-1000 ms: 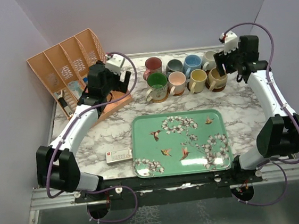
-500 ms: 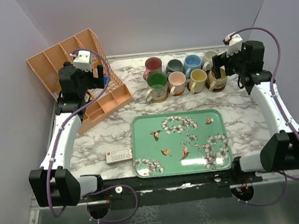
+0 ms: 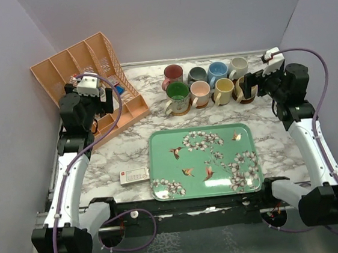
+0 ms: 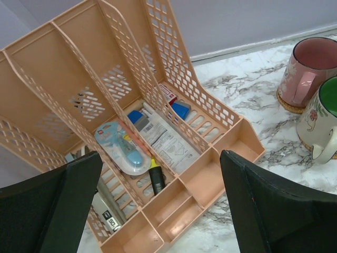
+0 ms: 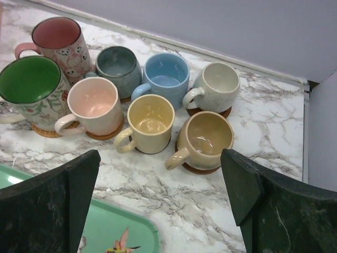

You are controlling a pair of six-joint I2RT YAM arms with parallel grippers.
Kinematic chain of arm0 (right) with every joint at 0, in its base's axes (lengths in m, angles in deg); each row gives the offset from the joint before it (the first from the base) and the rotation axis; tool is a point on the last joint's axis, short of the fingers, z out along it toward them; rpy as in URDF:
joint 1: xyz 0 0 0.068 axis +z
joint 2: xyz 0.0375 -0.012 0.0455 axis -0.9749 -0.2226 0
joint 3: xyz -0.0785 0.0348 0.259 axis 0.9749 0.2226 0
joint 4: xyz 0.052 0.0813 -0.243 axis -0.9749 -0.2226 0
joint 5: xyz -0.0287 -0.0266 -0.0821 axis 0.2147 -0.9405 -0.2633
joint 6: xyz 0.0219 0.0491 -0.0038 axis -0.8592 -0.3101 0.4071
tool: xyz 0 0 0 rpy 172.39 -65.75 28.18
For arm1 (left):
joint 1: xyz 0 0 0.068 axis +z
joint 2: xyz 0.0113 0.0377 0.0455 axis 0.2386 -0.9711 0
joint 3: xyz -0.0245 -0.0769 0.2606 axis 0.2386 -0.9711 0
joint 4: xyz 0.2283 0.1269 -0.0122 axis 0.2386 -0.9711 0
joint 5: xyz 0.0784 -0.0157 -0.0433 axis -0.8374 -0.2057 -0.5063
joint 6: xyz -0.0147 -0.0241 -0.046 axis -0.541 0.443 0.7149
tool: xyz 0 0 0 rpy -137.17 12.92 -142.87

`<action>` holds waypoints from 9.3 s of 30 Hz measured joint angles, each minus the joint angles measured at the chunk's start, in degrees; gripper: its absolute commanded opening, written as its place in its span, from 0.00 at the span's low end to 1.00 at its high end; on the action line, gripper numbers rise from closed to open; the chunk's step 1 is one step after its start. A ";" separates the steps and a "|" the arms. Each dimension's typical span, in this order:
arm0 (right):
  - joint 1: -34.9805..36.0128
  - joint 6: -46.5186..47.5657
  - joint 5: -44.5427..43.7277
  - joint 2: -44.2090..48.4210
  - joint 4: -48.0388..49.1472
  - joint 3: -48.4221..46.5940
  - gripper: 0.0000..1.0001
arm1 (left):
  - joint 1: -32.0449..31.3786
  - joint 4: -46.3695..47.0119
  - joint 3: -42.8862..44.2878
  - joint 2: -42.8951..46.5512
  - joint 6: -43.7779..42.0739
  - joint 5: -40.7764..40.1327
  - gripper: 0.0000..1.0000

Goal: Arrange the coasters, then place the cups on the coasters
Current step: Reset both arms

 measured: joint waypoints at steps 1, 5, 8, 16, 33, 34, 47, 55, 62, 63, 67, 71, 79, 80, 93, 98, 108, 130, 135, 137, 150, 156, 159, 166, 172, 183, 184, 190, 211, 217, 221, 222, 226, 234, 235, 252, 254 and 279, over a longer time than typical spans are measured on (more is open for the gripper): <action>0.00 -0.35 0.02 1.01 0.00 0.37 1.00 | 0.09 0.02 -0.50 1.07 -0.02 -0.15 0.99; 0.00 -0.57 0.07 2.54 0.37 0.35 1.00 | 0.13 0.92 -1.38 3.72 0.02 -0.22 0.99; 0.00 -0.15 0.09 2.95 0.44 0.42 1.00 | 0.15 3.04 -2.97 4.72 0.46 -0.07 0.99; 0.00 2.10 0.07 8.20 3.08 3.93 1.00 | 0.17 3.89 -6.45 2.64 1.66 3.13 0.99; 0.00 6.64 2.60 8.00 0.76 3.85 1.00 | 1.73 2.10 -5.20 4.04 1.86 8.94 0.99; 0.00 6.91 2.60 8.35 0.92 3.93 1.00 | 1.75 2.08 -5.20 4.37 1.75 9.18 0.99; 0.00 8.59 2.43 12.44 1.31 5.66 1.00 | 1.77 1.97 -5.84 8.11 -0.26 10.12 0.99; 0.00 8.94 2.40 12.41 1.31 5.66 1.00 | 1.77 1.51 -6.78 8.07 -0.24 10.12 0.99; 0.00 8.96 2.45 12.41 1.29 5.66 1.00 | 1.77 1.14 -6.82 7.91 -0.26 10.12 0.99; 0.00 8.96 2.45 12.41 1.29 5.66 1.00 | 1.77 1.07 -6.82 7.91 -0.28 10.12 0.99; 0.00 8.96 2.45 12.35 1.27 5.66 1.00 | 1.77 0.76 -6.82 7.91 -0.46 10.16 0.99; 0.00 8.98 2.47 12.35 1.27 5.66 1.00 | 1.77 0.72 -6.91 7.91 -0.72 10.38 0.99; 0.00 9.03 2.54 12.33 1.25 5.66 1.00 | 1.77 0.44 -7.15 7.91 -1.05 10.58 0.99; 0.00 9.03 2.54 12.33 1.27 5.66 1.00 | 1.77 0.42 -7.15 7.89 -1.07 10.58 0.99; 0.00 9.42 2.60 12.17 1.20 5.66 1.00 | 1.77 0.42 -7.15 7.52 -1.18 10.99 0.99; 0.00 9.46 2.62 12.07 1.05 5.66 1.00 | 1.77 0.42 -7.26 7.48 -1.31 11.02 0.99; 0.00 10.01 2.64 12.04 0.83 5.66 1.00 | 1.77 0.44 -7.34 7.48 -1.33 11.04 0.99; 0.00 10.43 3.08 11.67 0.72 5.66 1.00 | 1.77 0.42 -7.34 7.28 -1.33 11.61 0.99; 0.00 10.43 3.30 11.67 0.63 5.66 1.00 | 1.77 0.42 -7.34 7.28 -1.36 11.63 0.99; 0.00 10.45 3.30 11.67 0.63 5.66 1.00 | 1.77 0.39 -7.34 7.28 -1.38 11.63 0.99; 0.00 10.47 3.63 11.67 0.59 5.66 1.00 | 1.77 0.42 -7.34 7.28 -1.75 11.65 0.99; 0.00 10.47 3.72 11.67 0.42 5.66 1.00 | 1.79 0.39 -7.34 7.28 -1.95 11.65 0.99; 0.00 10.47 3.89 11.69 0.42 5.66 1.00 | 1.79 0.42 -7.34 7.28 -2.05 11.65 0.99; 0.00 10.47 3.98 11.69 0.39 5.66 1.00 | 1.79 0.42 -7.34 7.28 -2.21 11.65 0.99; 0.00 10.47 4.00 11.69 0.39 5.66 1.00 | 1.79 0.39 -7.34 7.30 -2.21 11.65 0.99; 0.00 10.47 4.07 11.69 0.39 5.66 1.00 | 2.01 0.42 -7.37 7.30 -2.21 11.65 0.99; 0.00 10.47 4.07 11.69 0.39 5.66 1.00 | 2.01 0.42 -7.37 7.28 -2.23 11.65 0.99; 0.00 10.45 4.04 11.69 0.42 5.66 1.00 | 2.01 0.42 -7.39 7.28 -2.23 11.65 0.99; -0.02 10.43 3.76 11.69 0.42 5.66 1.00 | 2.01 0.42 -7.63 7.28 -2.38 11.65 0.99; -0.02 10.43 3.80 11.69 0.42 5.66 1.00 | 2.01 0.42 -7.63 7.28 -2.40 11.65 0.99; 0.00 10.45 3.85 11.69 0.42 5.66 1.00 | 2.01 0.39 -7.63 7.28 -2.40 11.65 0.99; 0.00 10.45 3.85 11.69 0.42 5.66 1.00 | 2.01 0.39 -7.63 7.28 -2.43 11.65 0.99; -0.02 10.45 3.89 11.69 0.42 5.66 1.00 | 2.01 0.42 -7.63 7.28 -2.40 11.65 0.99; -0.02 10.47 3.91 11.69 0.39 5.66 1.00 | 2.01 0.42 -7.63 7.28 -2.43 11.65 0.99; -0.02 10.47 3.91 11.69 0.39 5.66 1.00 | 2.01 0.39 -7.63 7.28 -2.43 11.65 0.99; -0.02 10.49 4.07 11.69 0.39 5.66 1.00 | 2.01 0.39 -7.61 7.30 -2.43 11.65 0.99; -0.02 10.49 4.09 11.69 0.39 5.66 1.00 | 2.01 0.42 -7.61 7.28 -2.43 11.65 0.99; -0.04 9.29 -0.28 11.67 1.51 5.84 1.00 | 2.01 0.42 -7.63 7.30 -2.47 11.65 0.99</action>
